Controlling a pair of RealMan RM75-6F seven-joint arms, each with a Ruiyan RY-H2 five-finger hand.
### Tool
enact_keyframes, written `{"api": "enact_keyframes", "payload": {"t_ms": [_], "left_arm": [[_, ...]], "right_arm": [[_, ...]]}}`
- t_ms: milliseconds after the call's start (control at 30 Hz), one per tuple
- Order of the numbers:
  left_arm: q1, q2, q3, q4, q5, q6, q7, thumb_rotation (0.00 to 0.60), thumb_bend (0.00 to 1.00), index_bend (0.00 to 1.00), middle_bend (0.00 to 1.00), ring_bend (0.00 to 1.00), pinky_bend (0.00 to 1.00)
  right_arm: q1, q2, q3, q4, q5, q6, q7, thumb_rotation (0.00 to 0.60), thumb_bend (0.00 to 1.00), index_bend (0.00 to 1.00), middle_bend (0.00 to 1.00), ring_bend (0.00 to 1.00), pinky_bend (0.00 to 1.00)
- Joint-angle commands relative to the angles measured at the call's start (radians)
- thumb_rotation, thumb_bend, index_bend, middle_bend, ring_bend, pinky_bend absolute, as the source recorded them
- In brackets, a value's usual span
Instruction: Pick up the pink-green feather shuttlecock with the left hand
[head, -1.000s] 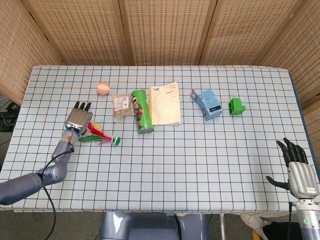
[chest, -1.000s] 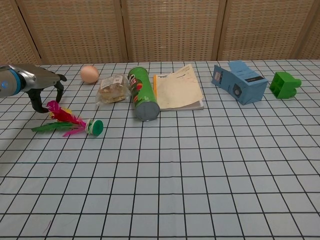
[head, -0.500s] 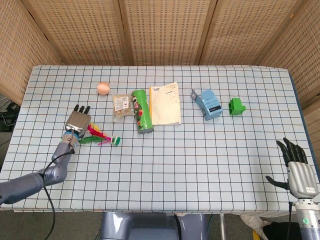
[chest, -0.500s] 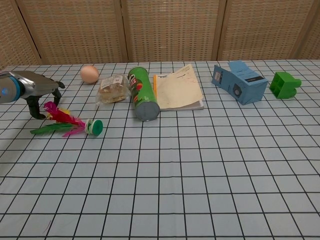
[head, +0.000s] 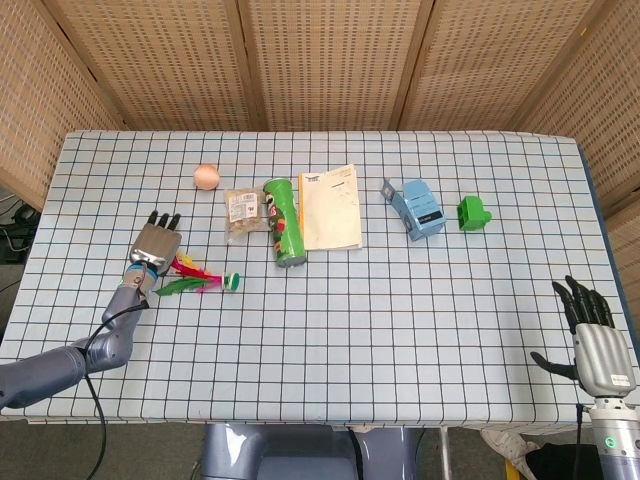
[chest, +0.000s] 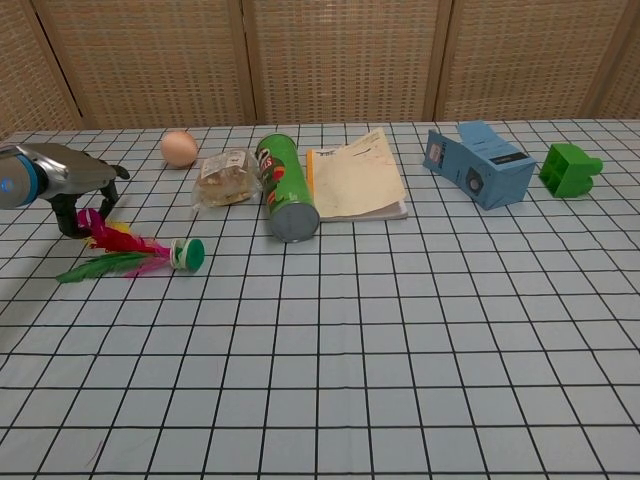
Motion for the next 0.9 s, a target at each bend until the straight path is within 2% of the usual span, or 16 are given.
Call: {"api": "enact_keyframes", "payload": {"t_ms": [33,433,900], "left_arm": [[-0.001,0.001,0.003,-0.001,-0.003,-0.001,0.000,0.600,0.37,0.58,0.00,0.00,0.00],[-0.016,0.043,0.012,-0.063,-0.002,0.032,0.000,0.600,0.43,0.59,0.00,0.00,0.00],[-0.047,0.176,0.002,-0.282,0.030,0.139,0.033,0.600,0.43,0.60,0.00,0.00,0.00]], "right_arm": [[0.000,0.000,0.000,0.001,0.000,0.000,0.000,0.600,0.07,0.03,0.00,0.00,0.00],[0.000,0.000,0.001,0.001,-0.002,0.002,0.007,0.600,0.07,0.03,0.00,0.00,0.00],[-0.003,0.010,0.001,-0.006,-0.012,0.011,0.030,0.600,0.07,0.03,0.00,0.00,0.00]]}}
